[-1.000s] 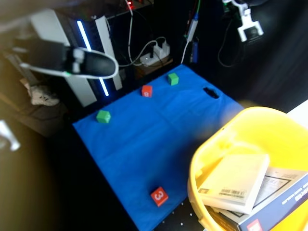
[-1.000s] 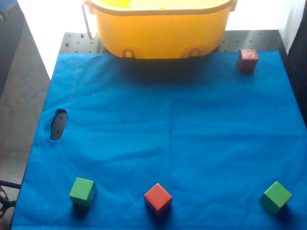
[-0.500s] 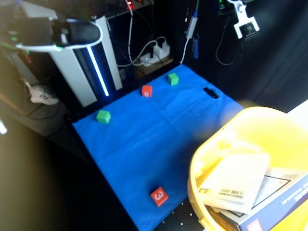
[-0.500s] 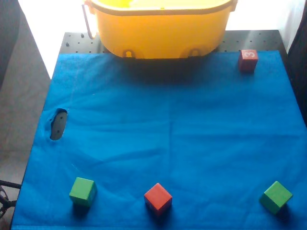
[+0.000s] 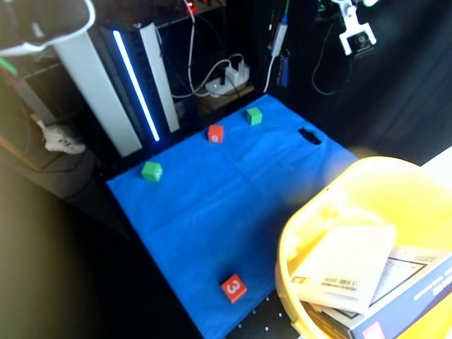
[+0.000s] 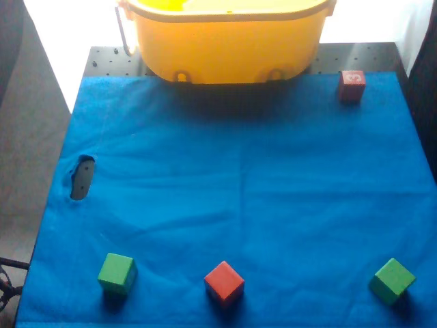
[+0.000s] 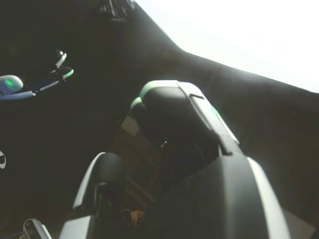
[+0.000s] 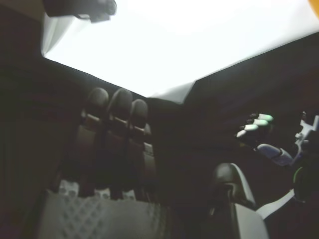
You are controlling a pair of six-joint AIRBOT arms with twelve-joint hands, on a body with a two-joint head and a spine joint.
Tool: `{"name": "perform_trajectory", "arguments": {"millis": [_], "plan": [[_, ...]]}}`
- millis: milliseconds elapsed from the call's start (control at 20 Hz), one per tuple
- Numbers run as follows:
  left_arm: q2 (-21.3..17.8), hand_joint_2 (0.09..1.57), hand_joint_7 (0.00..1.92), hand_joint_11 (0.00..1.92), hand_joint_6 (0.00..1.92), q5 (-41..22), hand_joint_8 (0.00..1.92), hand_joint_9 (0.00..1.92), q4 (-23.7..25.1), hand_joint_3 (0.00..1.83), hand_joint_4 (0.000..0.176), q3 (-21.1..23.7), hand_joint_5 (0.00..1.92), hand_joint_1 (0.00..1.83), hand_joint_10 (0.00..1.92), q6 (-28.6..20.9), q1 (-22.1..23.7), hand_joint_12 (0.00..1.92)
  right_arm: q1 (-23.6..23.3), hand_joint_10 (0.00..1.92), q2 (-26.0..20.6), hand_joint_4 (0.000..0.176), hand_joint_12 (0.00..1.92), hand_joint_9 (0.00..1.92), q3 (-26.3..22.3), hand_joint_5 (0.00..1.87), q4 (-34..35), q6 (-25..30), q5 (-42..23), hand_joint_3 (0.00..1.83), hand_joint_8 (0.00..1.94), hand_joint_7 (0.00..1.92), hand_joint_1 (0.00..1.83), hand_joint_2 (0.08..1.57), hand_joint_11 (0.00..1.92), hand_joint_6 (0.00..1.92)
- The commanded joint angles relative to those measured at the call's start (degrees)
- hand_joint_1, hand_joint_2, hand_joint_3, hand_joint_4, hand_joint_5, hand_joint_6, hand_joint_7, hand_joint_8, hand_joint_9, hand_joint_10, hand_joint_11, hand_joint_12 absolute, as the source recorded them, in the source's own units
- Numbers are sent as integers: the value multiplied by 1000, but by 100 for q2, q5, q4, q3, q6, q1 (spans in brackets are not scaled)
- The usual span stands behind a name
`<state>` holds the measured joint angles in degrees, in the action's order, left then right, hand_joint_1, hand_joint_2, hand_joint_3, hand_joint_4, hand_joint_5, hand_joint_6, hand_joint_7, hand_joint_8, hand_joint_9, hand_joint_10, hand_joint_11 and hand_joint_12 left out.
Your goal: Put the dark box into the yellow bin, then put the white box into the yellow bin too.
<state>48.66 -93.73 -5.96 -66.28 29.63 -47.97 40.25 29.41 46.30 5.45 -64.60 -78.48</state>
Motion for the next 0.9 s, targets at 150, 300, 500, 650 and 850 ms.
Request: {"name": "perform_trajectory", "arguments": {"millis": [150, 300, 500, 650, 850], "plan": [[-55, 1469, 332, 616, 1401, -551, 1772, 571, -135, 1, 0, 174, 126, 412, 1805, 97, 39, 1921, 52, 555, -171, 0, 1127, 639, -135, 437, 111, -46, -669, 3, 326, 646, 17, 1427, 273, 12], [-63, 1469, 332, 618, 1401, -553, 1772, 572, -281, 1, 0, 264, 126, 413, 1805, 270, 43, 1921, 62, 756, -198, 0, 1357, 765, -188, 633, 100, -44, -666, 0, 252, 847, 136, 1458, 498, 91], [3, 1366, 603, 666, 1504, -551, 1643, 597, -318, 0, 0, 299, 440, 958, 1527, 233, 41, 1789, 63, 1311, -199, 0, 1587, 754, -236, 487, 99, -42, -654, 0, 903, 738, 3, 1386, 628, 224], [90, 1400, 518, 658, 1693, -551, 1216, 588, -326, 0, 31, 299, 493, 805, 1472, 30, 45, 1768, 63, 1506, -202, 0, 1721, 563, -305, 663, 81, -39, -591, 0, 1211, 638, 358, 1256, 369, 378], [205, 1391, 446, 555, 1673, -552, 1349, 490, -396, 1, 0, 299, 506, 870, 1468, -137, 42, 1839, 64, 1264, -185, 175, 1581, 683, -309, 452, 83, 110, -552, 5, 1027, 697, 655, 1414, 522, 1734]]}}
